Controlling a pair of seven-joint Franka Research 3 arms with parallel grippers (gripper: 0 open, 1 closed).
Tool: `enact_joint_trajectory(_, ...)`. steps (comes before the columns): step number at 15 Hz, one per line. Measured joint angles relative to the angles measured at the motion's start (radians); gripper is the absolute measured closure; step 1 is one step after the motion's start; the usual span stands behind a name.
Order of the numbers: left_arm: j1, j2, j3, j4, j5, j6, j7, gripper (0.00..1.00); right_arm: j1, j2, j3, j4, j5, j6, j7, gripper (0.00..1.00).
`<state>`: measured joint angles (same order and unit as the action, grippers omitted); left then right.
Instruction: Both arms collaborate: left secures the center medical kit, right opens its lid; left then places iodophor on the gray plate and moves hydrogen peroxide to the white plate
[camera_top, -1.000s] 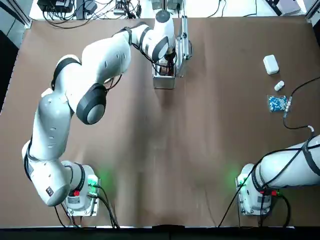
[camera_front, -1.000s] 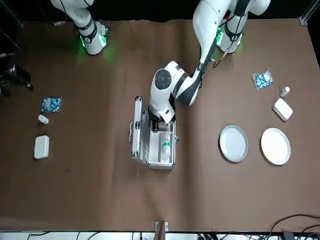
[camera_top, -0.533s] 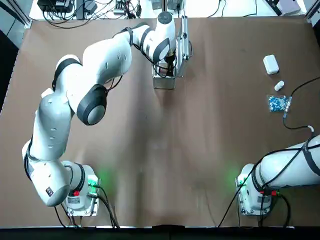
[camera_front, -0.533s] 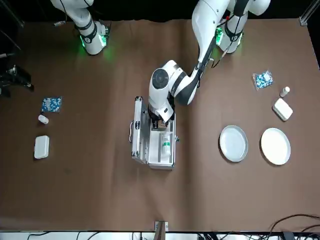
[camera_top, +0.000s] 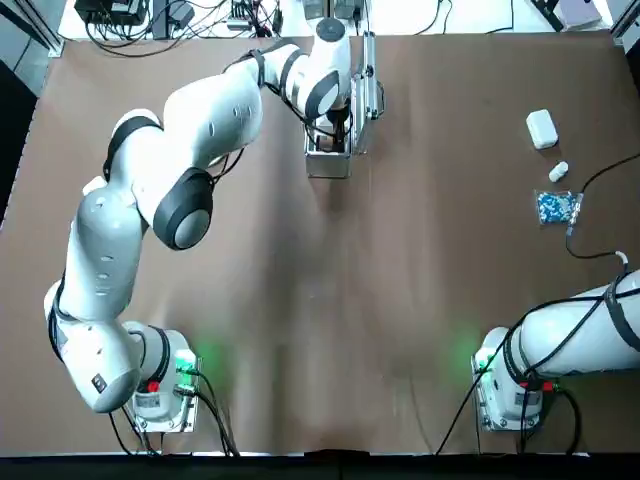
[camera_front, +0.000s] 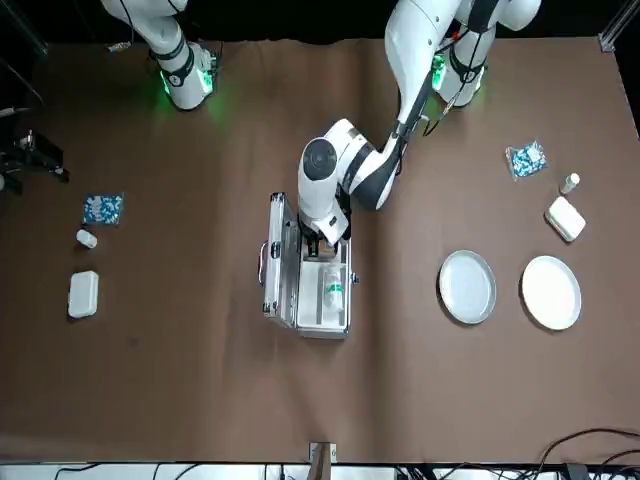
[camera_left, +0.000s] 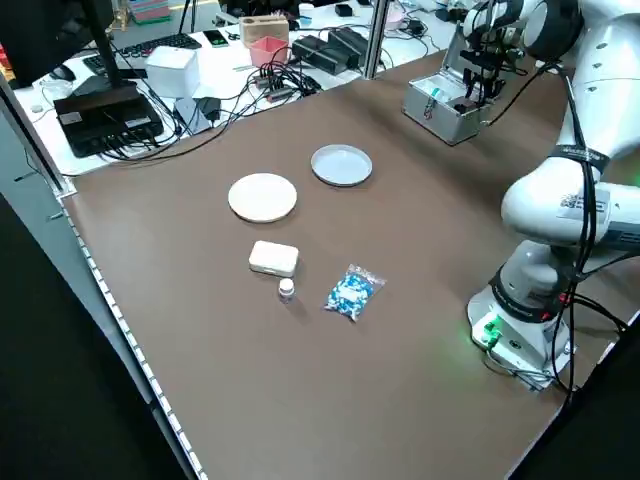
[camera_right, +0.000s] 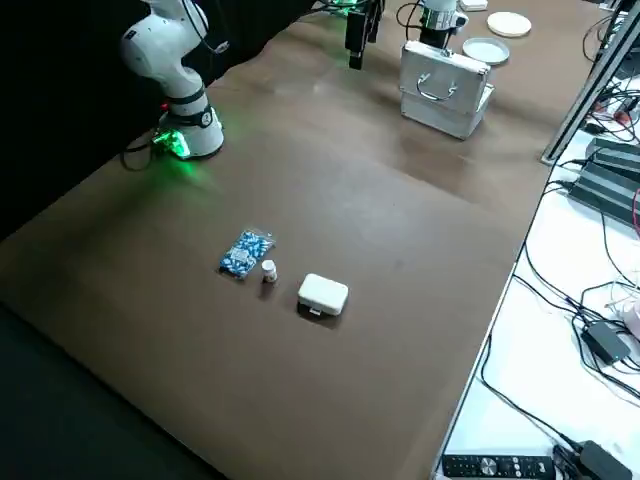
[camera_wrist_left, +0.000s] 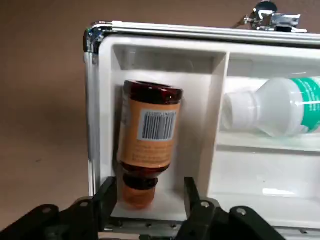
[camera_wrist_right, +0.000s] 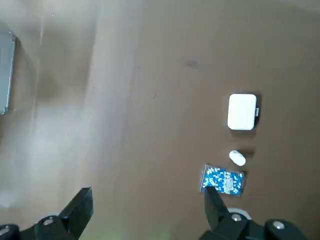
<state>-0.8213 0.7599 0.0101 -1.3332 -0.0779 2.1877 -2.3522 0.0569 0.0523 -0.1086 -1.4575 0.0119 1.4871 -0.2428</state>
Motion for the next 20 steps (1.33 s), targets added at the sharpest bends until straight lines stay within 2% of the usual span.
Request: enact_joint_trajectory(20, -0.010, 0.028, 0.003, 0.010, 0.006, 0.009, 0.032, 0.38, 0.005, 0.000, 0.001, -0.003, 0.000, 0.000, 0.000, 0.01)
